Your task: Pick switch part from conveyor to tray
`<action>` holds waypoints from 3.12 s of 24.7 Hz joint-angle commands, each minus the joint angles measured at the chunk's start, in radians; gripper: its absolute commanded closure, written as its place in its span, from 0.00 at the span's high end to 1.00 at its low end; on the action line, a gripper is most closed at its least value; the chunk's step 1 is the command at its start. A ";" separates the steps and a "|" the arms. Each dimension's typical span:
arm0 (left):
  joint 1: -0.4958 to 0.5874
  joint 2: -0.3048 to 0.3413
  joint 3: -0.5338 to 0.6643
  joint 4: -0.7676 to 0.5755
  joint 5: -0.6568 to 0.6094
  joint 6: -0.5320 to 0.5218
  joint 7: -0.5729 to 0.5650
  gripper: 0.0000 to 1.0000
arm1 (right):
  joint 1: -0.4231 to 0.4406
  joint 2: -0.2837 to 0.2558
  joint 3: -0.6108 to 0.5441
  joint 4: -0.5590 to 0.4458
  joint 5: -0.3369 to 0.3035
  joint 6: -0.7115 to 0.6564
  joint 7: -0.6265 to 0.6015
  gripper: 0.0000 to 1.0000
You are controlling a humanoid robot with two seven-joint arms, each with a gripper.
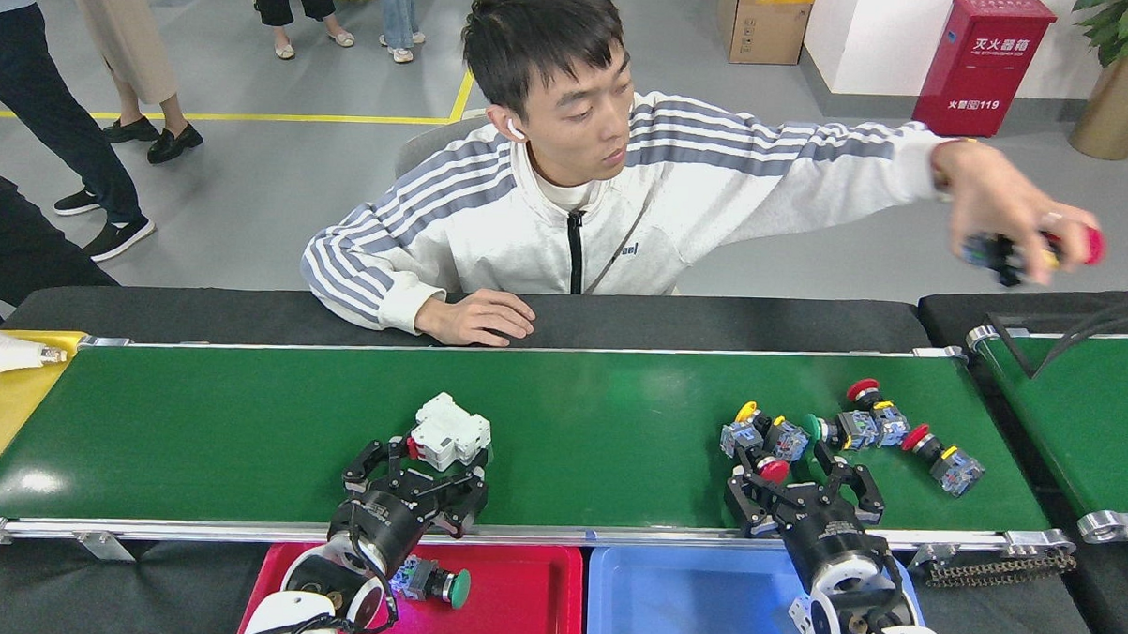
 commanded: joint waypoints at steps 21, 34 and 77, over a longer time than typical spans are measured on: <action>0.168 0.008 0.000 -0.314 0.009 -0.193 0.018 0.11 | 0.249 0.002 0.194 -0.415 0.004 -0.382 0.036 0.06; 0.161 -0.012 -0.004 -0.323 0.001 -0.182 0.016 0.10 | 0.253 0.003 0.361 -0.413 -0.005 -0.386 0.028 1.00; 0.480 0.056 0.399 -0.536 0.048 -0.116 0.018 1.00 | 0.025 0.025 0.147 -0.114 0.019 -0.024 0.067 0.91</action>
